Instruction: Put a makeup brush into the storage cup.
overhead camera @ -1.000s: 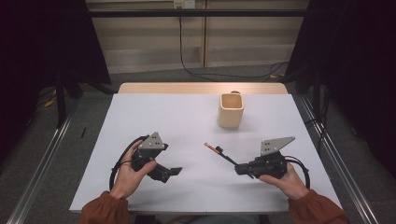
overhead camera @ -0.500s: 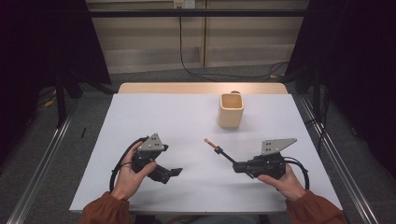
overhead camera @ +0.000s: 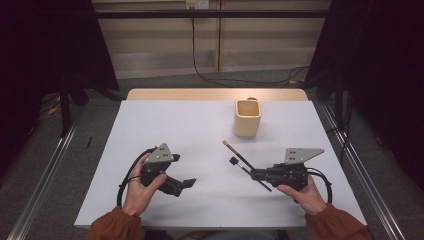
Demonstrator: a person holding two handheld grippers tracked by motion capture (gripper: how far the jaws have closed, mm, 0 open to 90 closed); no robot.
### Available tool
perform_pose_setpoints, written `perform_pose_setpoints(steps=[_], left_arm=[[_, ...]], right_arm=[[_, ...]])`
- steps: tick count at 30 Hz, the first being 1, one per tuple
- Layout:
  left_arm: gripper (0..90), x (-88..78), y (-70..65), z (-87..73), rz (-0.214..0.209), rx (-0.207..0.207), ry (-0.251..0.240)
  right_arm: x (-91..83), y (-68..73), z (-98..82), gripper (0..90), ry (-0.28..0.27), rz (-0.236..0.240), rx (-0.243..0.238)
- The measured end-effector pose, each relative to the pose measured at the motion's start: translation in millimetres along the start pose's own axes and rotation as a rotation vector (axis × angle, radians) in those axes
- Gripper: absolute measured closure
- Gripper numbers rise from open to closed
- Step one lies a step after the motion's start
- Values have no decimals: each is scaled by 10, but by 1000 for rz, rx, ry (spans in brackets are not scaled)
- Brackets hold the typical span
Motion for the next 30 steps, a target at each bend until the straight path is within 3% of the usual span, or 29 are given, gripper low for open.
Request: perform_pose_setpoints(steps=[3, 7, 15, 18, 20, 27, 30], left_arm=[[32, -3, -31, 21, -9, -29, -20], [32, -14, -62, 82, 3, -37, -63], [31, 20, -152, 212, 8, -18, -124], [27, 48, -200, 266, -18, -28, -143], [26, 69, -213, 294, -12, -26, -164], [35, 86, -287, 379, -73, -34, -232], [38, 117, -308, 423, -63, -26, -247]], right_arm=[[-4, 6, 12, 855, -6, -1, -4], [-2, 12, 24, 855, -13, 0, -8], [15, 24, 40, 855, -19, 5, -16], [20, 32, 46, 855, -20, 8, -17], [21, 40, 46, 855, -18, 10, -17], [24, 46, 68, 855, -30, 8, -18], [42, 53, 75, 855, -29, 11, -24]])
Point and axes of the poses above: each handheld gripper's, and its own axes: x roughly forward along the jaws, z roughly out of its top, y roughly to its left, the point moved 8 cm from there along x, roughly forward along the jaws, and after that the axes turned 9 degrees about z, right-handed, at the moved point
